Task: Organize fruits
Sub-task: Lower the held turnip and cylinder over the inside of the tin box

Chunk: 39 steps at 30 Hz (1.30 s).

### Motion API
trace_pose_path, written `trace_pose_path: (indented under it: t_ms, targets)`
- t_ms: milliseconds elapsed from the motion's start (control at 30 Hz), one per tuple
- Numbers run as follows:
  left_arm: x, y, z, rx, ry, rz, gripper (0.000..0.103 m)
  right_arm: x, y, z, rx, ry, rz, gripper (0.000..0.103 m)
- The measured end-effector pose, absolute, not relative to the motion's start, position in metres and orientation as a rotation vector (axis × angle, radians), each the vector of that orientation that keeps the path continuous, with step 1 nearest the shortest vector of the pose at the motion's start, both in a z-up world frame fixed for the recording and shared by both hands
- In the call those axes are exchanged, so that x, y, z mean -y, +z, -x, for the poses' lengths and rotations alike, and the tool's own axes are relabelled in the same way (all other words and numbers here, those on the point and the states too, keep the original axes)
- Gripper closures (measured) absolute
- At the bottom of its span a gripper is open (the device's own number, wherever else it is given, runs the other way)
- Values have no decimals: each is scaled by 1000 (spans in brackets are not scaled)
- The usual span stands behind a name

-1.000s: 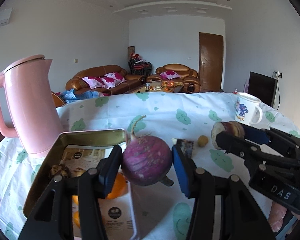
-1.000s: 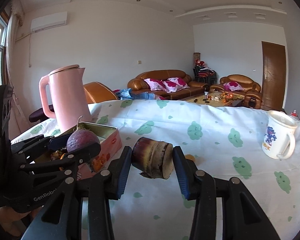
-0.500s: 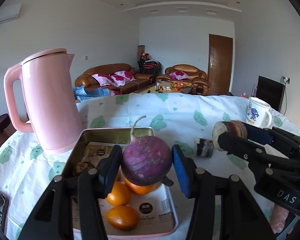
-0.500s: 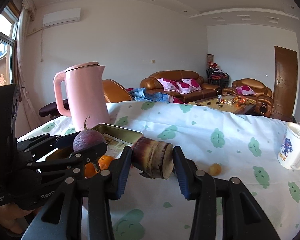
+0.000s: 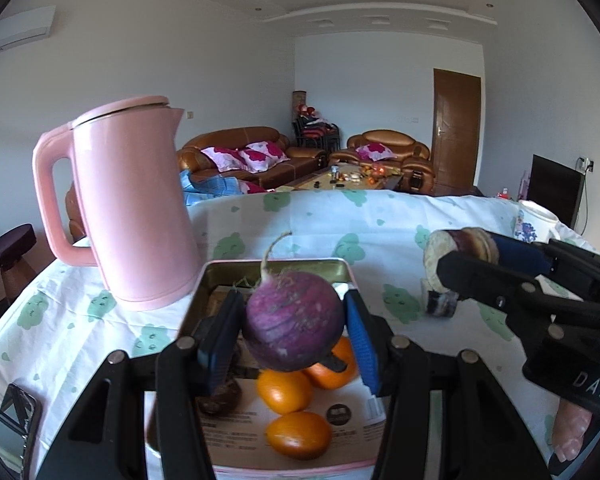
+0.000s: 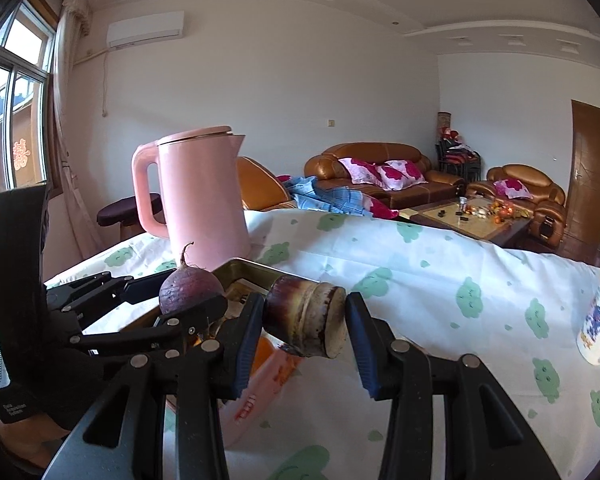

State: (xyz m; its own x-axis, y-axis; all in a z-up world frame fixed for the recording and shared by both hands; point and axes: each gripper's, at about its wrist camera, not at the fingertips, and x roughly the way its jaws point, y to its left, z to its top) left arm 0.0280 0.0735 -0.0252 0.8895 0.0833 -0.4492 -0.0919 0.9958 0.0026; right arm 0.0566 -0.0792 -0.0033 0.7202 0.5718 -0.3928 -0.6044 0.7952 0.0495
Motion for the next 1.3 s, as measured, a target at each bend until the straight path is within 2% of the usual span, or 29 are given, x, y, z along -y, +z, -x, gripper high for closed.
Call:
trace_pose_path:
  t_ms: [667, 1300]
  targets:
    - [-118, -31, -31, -499, 177, 42, 50, 34, -6, -59, -414, 717, 132, 59]
    - [-127, -48, -48, -575, 177, 27, 50, 8, -32, -84, -511, 721, 138, 59]
